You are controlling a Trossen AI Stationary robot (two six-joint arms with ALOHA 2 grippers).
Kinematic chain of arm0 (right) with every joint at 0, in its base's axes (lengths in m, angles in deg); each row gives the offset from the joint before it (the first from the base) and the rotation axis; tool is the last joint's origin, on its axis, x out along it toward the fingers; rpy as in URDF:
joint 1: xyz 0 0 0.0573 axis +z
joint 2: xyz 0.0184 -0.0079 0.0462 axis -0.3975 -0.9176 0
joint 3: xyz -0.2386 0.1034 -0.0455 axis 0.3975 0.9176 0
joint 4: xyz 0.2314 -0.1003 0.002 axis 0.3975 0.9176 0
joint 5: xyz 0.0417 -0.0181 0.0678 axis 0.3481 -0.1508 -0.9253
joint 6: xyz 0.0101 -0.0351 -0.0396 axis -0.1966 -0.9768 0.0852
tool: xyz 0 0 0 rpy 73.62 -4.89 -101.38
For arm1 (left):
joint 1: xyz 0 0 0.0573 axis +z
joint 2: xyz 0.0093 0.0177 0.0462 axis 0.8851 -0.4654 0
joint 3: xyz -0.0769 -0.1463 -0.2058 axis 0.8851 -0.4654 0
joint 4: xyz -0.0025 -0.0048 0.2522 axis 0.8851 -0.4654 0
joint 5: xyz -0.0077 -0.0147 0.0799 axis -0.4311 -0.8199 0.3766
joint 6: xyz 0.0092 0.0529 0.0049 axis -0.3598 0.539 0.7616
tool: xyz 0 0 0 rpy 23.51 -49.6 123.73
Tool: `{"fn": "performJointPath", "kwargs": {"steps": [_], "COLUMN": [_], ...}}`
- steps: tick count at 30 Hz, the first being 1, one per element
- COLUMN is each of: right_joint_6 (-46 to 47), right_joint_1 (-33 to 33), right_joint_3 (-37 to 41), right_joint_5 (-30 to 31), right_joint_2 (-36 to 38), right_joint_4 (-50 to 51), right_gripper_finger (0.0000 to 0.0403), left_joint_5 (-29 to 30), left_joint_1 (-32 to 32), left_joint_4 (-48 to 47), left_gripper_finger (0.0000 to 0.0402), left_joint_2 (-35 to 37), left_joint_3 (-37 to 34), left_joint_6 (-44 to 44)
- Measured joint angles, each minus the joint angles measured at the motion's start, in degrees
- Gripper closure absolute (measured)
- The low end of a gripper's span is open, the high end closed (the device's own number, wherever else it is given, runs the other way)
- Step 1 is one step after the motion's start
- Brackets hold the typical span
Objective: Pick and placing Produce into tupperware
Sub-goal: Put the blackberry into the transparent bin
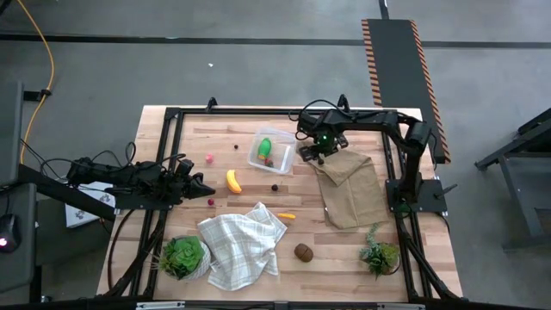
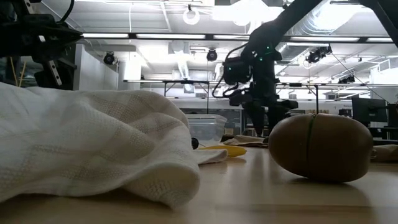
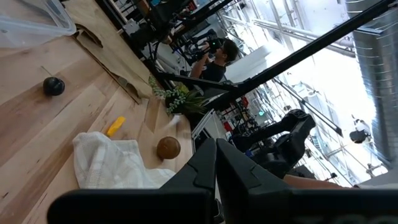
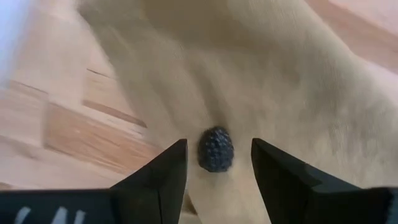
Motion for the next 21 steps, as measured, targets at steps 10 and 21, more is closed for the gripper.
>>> {"fn": "performJointPath", "kwargs": {"steps": [10, 21], "right_joint_6": [0.7, 0.35], "right_joint_1": [1.09, 1.07], "right_joint_3": [3.59, 3.59], "right_joint_5": [0.25, 0.58], "right_joint_2": [0.0, 0.0], "right_joint_4": [-2.44, -3.91], "right_gripper_finger": [0.0233, 0.0233], "left_joint_5": [0.0, 0.0], "left_joint_1": [0.01, -0.01], "left_joint_4": [0.0, 0.02], "left_gripper_finger": [0.0401, 0.0401], "left_joint_2": [-0.01, 0.0], "left_joint_3": [0.0, 0.0], "left_joint_6": [0.0, -0.91]}}
